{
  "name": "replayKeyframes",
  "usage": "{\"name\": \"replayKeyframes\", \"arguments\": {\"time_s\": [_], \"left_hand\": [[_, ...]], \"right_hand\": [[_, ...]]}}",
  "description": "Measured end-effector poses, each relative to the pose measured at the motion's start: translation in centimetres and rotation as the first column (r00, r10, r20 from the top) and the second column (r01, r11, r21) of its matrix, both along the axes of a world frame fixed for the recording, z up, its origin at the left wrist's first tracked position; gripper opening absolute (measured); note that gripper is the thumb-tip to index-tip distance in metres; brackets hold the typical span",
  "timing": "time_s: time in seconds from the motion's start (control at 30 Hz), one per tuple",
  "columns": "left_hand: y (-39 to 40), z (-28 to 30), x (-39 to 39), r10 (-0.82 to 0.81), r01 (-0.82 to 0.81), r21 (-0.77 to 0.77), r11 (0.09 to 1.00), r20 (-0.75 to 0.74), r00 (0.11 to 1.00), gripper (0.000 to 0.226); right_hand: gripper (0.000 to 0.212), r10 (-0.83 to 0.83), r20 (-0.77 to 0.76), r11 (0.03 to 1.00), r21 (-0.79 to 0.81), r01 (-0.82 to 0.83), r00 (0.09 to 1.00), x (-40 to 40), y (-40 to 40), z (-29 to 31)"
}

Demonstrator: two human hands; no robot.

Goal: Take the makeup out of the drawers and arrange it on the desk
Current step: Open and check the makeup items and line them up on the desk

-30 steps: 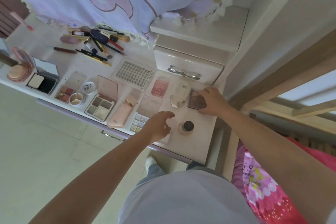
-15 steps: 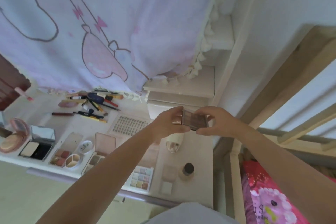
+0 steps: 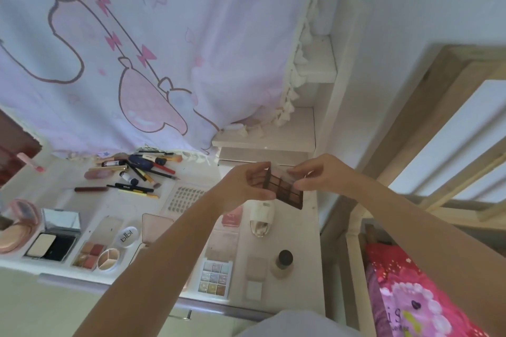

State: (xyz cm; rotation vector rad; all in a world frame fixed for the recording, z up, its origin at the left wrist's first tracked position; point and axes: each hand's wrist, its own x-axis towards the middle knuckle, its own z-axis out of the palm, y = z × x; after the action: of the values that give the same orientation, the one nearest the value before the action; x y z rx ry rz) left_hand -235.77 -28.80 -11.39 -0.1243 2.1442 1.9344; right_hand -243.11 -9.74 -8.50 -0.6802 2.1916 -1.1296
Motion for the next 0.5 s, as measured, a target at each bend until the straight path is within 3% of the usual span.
{"name": "replayKeyframes", "arguments": {"time_s": [0.1, 0.23, 0.37, 0.5], "left_hand": [[-0.2, -1.2, 0.0, 0.042, -0.043, 0.031, 0.999, 0.043, 0.998, 0.063], [0.3, -3.7, 0.4, 0.122, -0.126, 0.035, 0.991, 0.100, 0.988, 0.061], [1.8, -6.3, 0.6, 0.191, -0.198, 0.023, 0.980, 0.174, 0.966, 0.061], [3.4, -8.8, 0.6, 0.142, -0.100, -0.170, 0.980, 0.255, 0.956, 0.062]], "right_hand": [[0.026, -0.072, 0.177, 0.988, -0.122, 0.094, 0.982, -1.2, 0.4, -1.3], [0.025, -0.232, 0.401, 0.921, -0.203, 0.332, 0.887, -1.7, 0.7, -4.4], [0.018, -0.374, 0.480, 0.824, -0.221, 0.522, 0.794, -0.8, 0.9, -7.7], [0.031, -0.527, 0.437, 0.772, -0.115, 0.626, 0.729, -0.4, 1.2, -10.8]]}}
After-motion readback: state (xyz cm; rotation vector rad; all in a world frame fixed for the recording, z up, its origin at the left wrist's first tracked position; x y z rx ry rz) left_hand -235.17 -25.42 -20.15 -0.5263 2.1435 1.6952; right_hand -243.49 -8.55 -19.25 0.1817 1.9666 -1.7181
